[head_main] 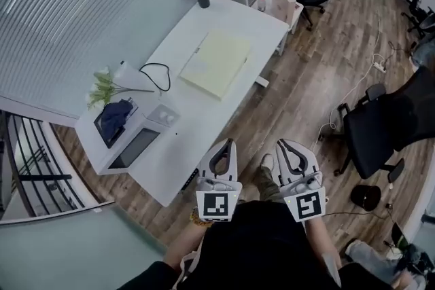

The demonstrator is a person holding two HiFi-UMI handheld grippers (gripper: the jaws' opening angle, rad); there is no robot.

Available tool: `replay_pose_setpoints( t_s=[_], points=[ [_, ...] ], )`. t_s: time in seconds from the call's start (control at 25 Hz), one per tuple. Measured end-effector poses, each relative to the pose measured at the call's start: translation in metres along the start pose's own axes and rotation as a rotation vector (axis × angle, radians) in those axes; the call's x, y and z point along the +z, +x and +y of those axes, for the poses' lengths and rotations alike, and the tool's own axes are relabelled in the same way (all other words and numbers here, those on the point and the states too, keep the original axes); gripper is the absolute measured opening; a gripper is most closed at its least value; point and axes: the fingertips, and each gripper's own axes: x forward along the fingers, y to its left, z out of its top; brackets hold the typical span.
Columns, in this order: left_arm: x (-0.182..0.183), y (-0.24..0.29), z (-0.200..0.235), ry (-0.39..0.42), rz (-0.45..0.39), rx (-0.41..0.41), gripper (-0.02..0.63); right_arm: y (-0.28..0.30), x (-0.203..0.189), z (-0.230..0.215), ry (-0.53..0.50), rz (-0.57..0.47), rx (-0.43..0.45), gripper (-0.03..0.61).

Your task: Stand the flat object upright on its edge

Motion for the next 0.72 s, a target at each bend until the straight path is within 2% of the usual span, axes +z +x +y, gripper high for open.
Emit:
replay_pose_setpoints(
  t_s=[0.12,0.24,0.4,0.6,0.72],
  points=[
    [0.017,0.039,-0.006,0.034,0.002,0.023,0.006,0.020,-0.008,-0.040,0.029,-0.008,0.023,0.007],
    [0.029,0.075,-0.021,0.028,-0.032,0.051,0.006,0.030,-0.024,-0.080,0.031,0.006,0.056,0.008],
    [0.021,0.111,-0.025,-0.034,-0.011,0.118,0.006,0.061,-0.056,-0.125,-0.044,0.052,0.104,0.008],
    [0.003,0.134,-0.020,-0.022,0.024,0.137,0.006,0.096,-0.062,-0.155,-0.031,0.055,0.148,0.008],
    [-0.001,0.156,-0.004,-0.025,0.025,0.177,0.006,0.128,-0.072,-0.165,-0.075,0.079,0.205,0.008]
  ],
)
